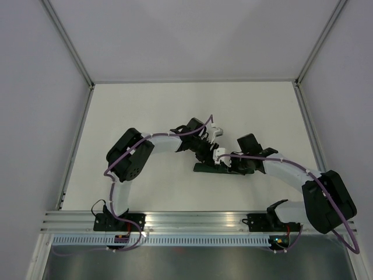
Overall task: Fold the napkin, place the utensils inside, and roll it up
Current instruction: Roll the napkin at the center of the board.
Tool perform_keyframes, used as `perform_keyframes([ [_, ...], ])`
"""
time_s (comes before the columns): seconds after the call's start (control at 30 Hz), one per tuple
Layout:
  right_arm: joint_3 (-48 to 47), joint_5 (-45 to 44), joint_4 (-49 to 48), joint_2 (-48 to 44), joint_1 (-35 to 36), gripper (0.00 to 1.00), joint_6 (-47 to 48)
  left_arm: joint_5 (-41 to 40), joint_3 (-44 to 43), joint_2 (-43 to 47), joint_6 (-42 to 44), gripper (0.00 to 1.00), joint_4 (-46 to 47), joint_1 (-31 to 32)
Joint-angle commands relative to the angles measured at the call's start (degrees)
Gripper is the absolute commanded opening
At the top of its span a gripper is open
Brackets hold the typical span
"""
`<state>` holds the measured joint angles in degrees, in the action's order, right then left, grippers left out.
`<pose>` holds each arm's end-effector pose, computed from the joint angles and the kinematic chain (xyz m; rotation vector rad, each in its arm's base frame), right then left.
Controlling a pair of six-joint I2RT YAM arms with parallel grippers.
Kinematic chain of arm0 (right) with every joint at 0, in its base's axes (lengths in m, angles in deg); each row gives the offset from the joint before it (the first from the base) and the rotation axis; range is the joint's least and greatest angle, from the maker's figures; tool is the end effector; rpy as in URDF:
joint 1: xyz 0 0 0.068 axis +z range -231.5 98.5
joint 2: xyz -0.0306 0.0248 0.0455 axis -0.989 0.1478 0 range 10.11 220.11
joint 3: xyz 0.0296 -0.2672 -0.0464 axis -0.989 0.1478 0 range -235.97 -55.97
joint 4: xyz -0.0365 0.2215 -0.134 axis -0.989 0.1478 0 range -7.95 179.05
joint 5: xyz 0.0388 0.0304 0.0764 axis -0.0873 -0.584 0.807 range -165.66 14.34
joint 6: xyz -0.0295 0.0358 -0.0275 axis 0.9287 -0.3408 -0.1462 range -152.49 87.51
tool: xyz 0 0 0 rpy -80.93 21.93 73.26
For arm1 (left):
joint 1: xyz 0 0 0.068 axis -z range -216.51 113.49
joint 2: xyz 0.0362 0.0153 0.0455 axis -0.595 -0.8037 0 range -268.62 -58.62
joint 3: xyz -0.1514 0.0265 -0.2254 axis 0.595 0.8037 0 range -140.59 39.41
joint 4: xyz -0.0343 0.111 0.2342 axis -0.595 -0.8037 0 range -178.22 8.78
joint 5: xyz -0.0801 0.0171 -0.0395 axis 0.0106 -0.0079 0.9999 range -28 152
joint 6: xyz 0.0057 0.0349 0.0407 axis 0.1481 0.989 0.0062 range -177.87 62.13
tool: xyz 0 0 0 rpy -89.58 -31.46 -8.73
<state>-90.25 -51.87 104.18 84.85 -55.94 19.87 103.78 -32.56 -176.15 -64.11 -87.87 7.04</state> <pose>0.1966 0.1101 0.1603 -1.7114 1.9074 0.3799 0.2865 -0.3052 0.1352 1.1378 2.3228 -1.2576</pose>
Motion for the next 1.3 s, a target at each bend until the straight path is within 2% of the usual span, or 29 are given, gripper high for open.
perform_keyframes([
  [0.0,-1.4,0.8,6.3,2.4,0.1,0.11,0.7,-4.0,3.1,3.8,-5.9,0.58,5.1,-2.4],
  [0.07,-2.6,1.2,7.5,3.6,0.1,0.11,0.9,-3.7,5.3,5.6,-7.1,0.58,6.3,-3.4],
  [0.27,-6.7,3.5,12.0,7.9,-0.2,0.08,1.9,-5.1,14.4,12.1,-13.9,0.58,20.4,-7.4],
  [0.37,-9.3,4.8,14.2,10.8,-0.9,0.07,2.3,-8.7,19.7,17.1,-17.2,0.58,27.2,-9.1],
  [0.47,-12.2,5.5,16.5,14.0,-1.7,0.07,2.7,-16.5,25.4,23.4,-19.3,0.58,34.8,-9.3],
  [0.53,-14.8,5.9,18.5,17.2,-2.5,0.07,3.2,-18.9,30.5,28.3,-19.6,0.58,42.7,-9.2],
  [0.6,-16.9,6.3,20.0,19.6,-3.1,0.06,3.3,-22.9,34.9,31.0,-18.6,0.60,46.6,-9.0],
  [0.77,-23.7,7.9,25.8,27.8,-4.8,0.05,4.2,-31.6,41.4,37.6,-10.2,0.71,55.2,-6.4],
  [0.93,-28.9,9.9,29.7,33.6,-6.7,0.05,5.4,-39.1,41.6,40.1,2.3,0.76,53.2,0.0],
  [1.07,-32.2,11.0,32.2,37.0,-7.7,0.05,5.9,-46.9,39.2,38.1,17.8,0.76,50.7,9.1],
  [1.27,-35.9,12.4,35.1,40.7,-9.0,0.05,6.4,-47.5,34.1,31.1,31.3,0.76,44.7,16.2],
])
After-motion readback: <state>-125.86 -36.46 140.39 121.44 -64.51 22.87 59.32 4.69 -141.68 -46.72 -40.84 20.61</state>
